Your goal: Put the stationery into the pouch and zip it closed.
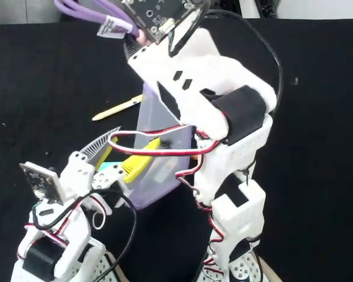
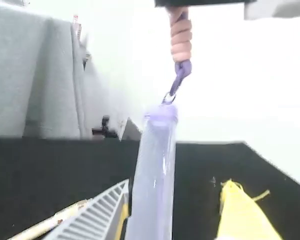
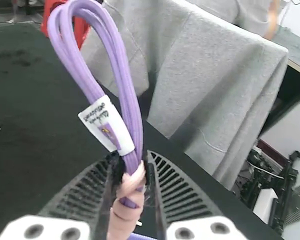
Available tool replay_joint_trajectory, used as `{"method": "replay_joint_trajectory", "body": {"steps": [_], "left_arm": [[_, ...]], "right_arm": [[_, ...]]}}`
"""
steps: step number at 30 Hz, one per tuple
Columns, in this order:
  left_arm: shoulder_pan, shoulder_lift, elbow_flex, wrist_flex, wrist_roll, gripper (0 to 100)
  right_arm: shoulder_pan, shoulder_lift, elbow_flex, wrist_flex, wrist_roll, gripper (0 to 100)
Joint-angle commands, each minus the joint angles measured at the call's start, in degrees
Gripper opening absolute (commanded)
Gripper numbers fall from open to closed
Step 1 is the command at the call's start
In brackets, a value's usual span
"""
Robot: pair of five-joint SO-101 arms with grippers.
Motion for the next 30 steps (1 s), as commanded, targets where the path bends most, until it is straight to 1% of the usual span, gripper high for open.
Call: {"method": "replay_joint_trajectory", "body": {"steps": [1, 5, 8, 13, 15, 20, 26, 28, 30], "left_arm": [[0.40, 1.49, 1.71, -5.89, 0.62, 29], [0.31, 8.26, 6.55, -13.80, -3.25, 29], [0.22, 15.74, 6.99, -20.04, -3.96, 29], [-2.77, 27.25, 1.80, -24.35, -4.04, 29], [-2.77, 31.30, 0.22, -25.58, -4.04, 29], [-2.51, 36.84, -1.19, -25.93, -3.78, 29], [-2.15, 35.43, -0.75, -25.41, -3.69, 29], [-1.45, 33.49, -0.66, -23.38, -3.69, 24], [-0.22, 30.51, -1.10, -20.40, -3.69, 14]], "right_arm": [[-2.29, -3.12, 0.13, 2.02, -0.53, 1.0], [-2.29, -3.30, 0.13, 2.02, -0.53, 1.0], [-2.20, -4.26, 0.66, 2.02, -0.53, 1.0], [-2.20, -8.57, 5.76, 2.02, -0.26, 1.0], [-2.29, -10.77, 7.87, 1.93, -0.18, 1.0], [-2.29, -14.37, 10.33, 1.85, -0.18, 1.0], [-2.02, -13.67, 10.68, 1.58, -0.09, 1.0], [-2.02, -13.05, 10.59, 1.58, -0.09, 1.0], [-1.93, -12.44, 10.42, 1.49, -0.09, 1.0]]}}
